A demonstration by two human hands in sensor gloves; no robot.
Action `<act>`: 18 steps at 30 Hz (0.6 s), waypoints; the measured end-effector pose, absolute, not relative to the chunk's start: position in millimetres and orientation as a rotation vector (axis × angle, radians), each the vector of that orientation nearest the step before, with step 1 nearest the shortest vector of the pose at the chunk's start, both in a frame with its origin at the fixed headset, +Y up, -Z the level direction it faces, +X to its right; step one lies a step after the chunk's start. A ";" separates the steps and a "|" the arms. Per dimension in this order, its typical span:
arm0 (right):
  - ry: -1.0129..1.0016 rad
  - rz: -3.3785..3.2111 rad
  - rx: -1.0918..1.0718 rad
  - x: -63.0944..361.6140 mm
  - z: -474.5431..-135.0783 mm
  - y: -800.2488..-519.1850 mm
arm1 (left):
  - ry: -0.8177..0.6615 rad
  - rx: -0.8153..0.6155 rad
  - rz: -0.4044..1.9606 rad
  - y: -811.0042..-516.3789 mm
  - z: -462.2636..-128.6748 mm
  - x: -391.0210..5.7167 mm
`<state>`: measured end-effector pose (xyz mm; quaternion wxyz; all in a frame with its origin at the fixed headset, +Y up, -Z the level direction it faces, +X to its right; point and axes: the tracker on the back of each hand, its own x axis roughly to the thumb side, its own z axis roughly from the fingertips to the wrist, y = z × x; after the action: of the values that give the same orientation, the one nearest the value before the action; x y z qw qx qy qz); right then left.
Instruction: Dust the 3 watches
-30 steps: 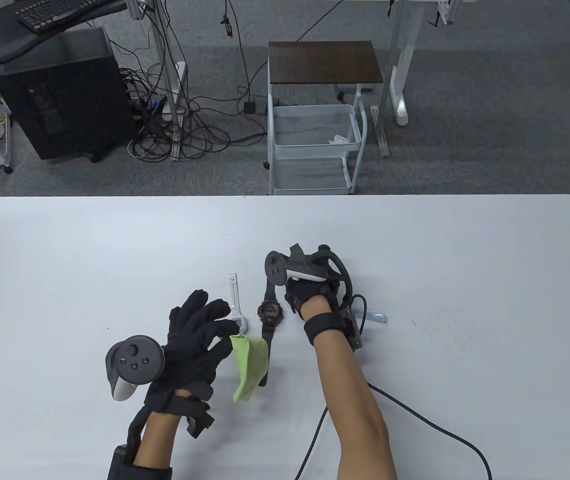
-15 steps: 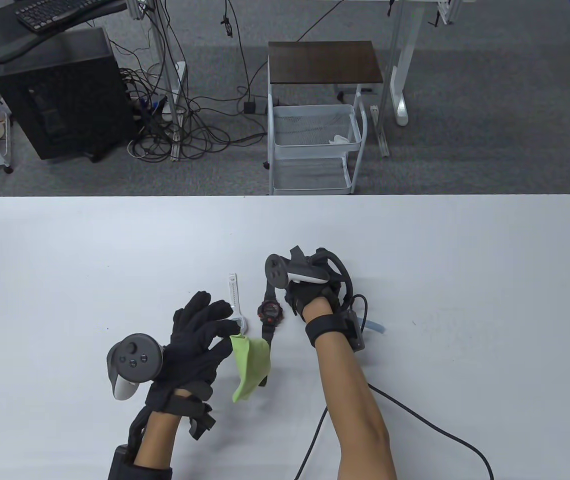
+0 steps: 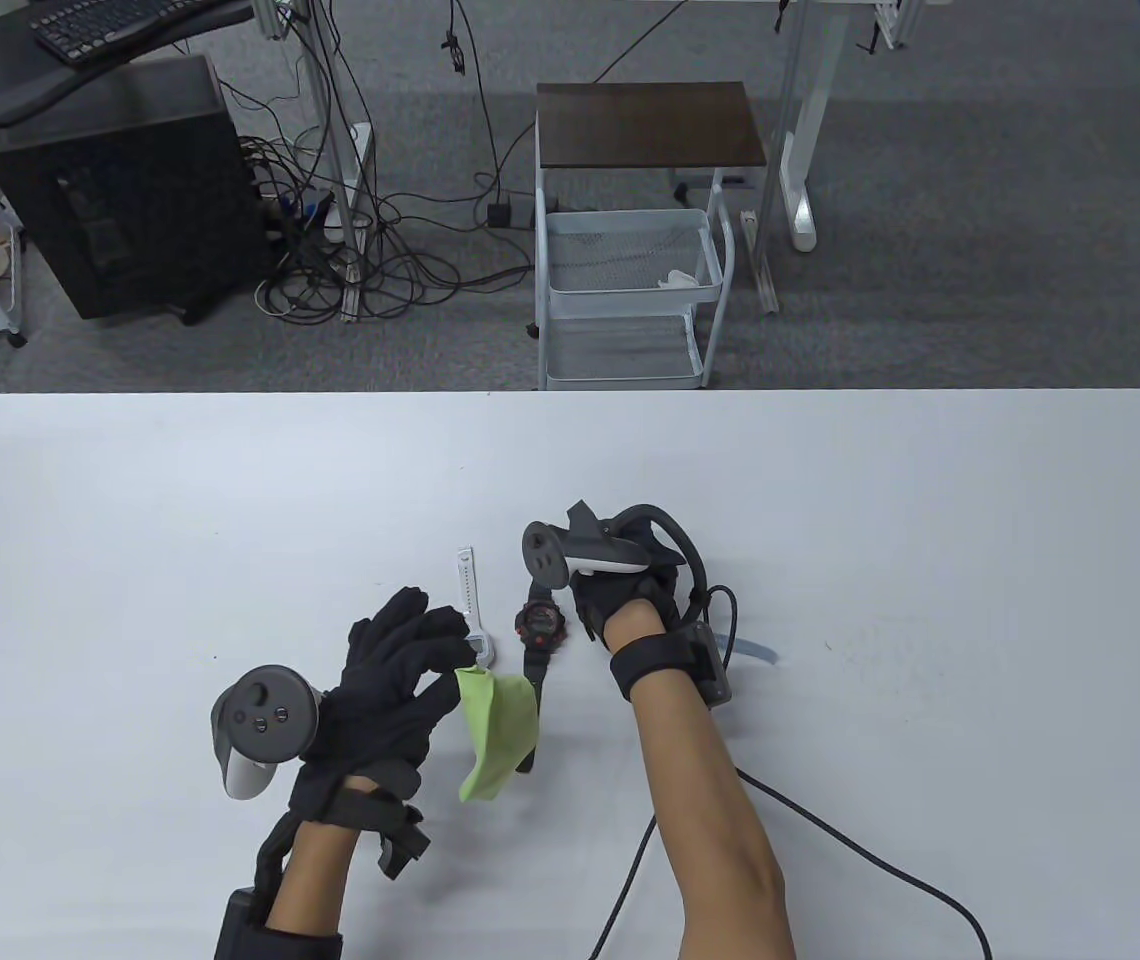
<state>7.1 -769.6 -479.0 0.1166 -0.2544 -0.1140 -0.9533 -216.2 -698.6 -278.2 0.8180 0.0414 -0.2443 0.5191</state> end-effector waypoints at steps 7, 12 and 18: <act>-0.202 -3.015 -0.753 30.6 -476.9 -751.8 | -0.516 0.073 1.150 -702.7 -281.0 -217.7; -0.023 -3.300 -0.784 55.1 -471.2 -730.1 | -0.525 0.069 1.151 -701.4 -280.1 -215.8; 0.130 -3.540 -0.833 76.4 -456.1 -707.7 | -0.537 0.056 1.150 -702.1 -279.7 -211.3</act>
<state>76.4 -707.7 -456.1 -0.2460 -0.2219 0.0345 -0.9429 -211.3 -702.1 -279.7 0.8049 0.0260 -0.2507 0.5373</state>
